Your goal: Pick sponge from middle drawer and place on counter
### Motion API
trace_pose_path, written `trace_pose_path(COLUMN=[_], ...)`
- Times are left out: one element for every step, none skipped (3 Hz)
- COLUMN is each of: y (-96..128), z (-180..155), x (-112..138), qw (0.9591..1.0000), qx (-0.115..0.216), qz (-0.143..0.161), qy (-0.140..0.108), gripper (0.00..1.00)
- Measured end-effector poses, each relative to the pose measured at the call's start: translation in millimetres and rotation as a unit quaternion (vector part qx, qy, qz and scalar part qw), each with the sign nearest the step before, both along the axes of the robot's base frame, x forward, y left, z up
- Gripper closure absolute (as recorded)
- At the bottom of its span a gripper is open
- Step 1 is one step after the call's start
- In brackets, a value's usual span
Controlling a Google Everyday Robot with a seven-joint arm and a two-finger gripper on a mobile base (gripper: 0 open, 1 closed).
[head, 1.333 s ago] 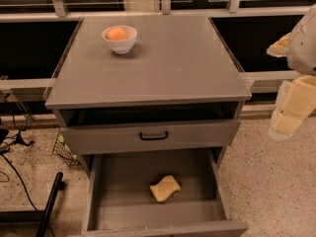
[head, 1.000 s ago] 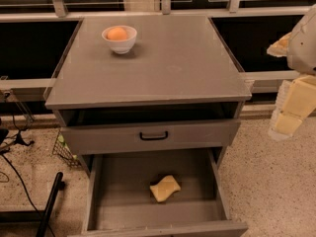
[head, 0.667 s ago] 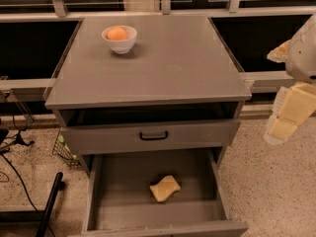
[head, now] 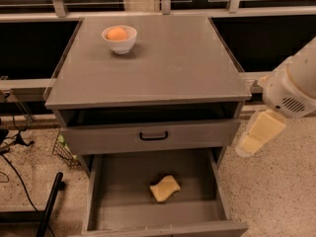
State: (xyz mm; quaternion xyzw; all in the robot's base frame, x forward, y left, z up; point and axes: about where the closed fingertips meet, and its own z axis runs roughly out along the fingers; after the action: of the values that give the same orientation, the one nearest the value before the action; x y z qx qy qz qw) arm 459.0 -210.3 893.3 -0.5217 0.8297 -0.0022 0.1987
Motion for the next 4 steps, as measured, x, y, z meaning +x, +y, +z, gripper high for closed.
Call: trace_pose_path(y=[-1,-1,2,15], z=[-40,-41,-45,-76], x=[6,6,3,-7], qw=[0.9983,0.9975,0.9975,0.9955], qx=[0.008,0.011,0.009,0.025], qz=[-0.056,-0.067,-0.066,-0.073], qy=[0.017,0.018,0.024,0.056], gripper=[0.00,0.00,0.00,0.00])
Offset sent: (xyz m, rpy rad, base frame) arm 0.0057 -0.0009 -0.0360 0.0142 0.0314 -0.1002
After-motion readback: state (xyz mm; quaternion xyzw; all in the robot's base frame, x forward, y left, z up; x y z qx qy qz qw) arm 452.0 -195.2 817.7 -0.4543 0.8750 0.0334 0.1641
